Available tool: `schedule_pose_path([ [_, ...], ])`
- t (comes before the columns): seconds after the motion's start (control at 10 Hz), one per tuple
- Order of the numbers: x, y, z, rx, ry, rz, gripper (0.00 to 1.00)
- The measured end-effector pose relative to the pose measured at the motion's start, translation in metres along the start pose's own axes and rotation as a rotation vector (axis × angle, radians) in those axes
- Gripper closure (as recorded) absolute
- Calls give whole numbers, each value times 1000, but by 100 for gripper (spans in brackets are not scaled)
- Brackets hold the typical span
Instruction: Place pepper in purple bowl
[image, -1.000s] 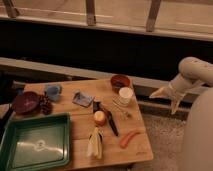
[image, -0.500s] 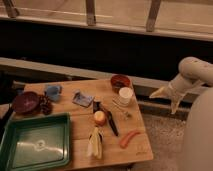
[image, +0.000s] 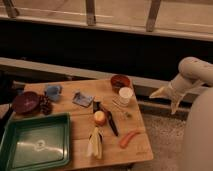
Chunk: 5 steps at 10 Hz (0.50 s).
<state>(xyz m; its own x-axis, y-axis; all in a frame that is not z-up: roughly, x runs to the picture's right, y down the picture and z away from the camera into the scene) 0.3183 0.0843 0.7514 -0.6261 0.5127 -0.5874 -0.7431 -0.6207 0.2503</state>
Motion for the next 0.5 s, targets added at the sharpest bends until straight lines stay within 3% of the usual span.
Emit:
schedule_pose_path([
  [0.2,20,9,15,17,32,-29,20],
  [0.5,61,8,37,40,67,-16,20],
])
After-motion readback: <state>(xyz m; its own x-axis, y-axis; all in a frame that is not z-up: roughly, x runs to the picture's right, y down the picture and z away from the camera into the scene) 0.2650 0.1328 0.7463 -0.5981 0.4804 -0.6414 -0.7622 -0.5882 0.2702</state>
